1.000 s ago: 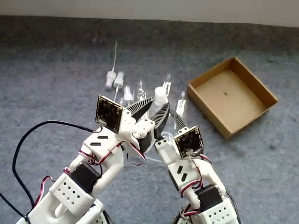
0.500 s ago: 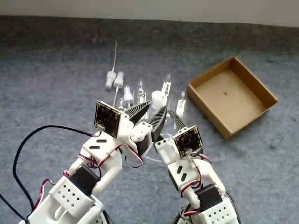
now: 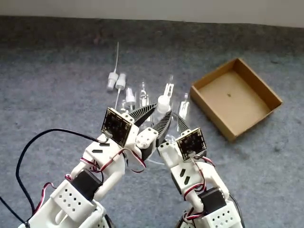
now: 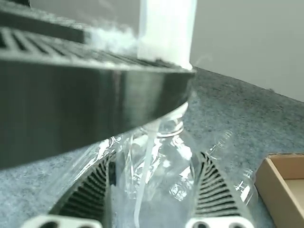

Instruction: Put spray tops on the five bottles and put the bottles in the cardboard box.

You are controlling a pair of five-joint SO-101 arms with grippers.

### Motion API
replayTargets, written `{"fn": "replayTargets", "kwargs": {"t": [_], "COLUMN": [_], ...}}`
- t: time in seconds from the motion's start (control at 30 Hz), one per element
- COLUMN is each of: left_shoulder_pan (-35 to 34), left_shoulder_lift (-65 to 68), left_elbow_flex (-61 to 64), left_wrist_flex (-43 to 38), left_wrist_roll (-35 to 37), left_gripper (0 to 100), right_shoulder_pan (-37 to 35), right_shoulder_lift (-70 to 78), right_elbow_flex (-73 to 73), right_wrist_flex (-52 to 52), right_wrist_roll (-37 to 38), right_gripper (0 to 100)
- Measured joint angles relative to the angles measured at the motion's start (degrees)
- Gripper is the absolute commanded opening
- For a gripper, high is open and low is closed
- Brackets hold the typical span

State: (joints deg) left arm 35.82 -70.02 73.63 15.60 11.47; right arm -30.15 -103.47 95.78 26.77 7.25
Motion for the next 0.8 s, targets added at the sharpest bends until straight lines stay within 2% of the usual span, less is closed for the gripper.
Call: {"fn": "replayTargets", "kwargs": {"t": [0.8], "left_shoulder_pan": [0.1], "left_shoulder_lift": [-0.1], "left_elbow_flex": [0.9], "left_wrist_flex": [0.0], "left_wrist_roll": [-0.2], "left_gripper": [1], "right_shoulder_pan": [0.1], "right_shoulder_lift": [0.0], "right_elbow_flex": [0.0], "right_wrist_flex": [0.0], "right_wrist_roll": [0.0], "right_gripper": [6.7]}}
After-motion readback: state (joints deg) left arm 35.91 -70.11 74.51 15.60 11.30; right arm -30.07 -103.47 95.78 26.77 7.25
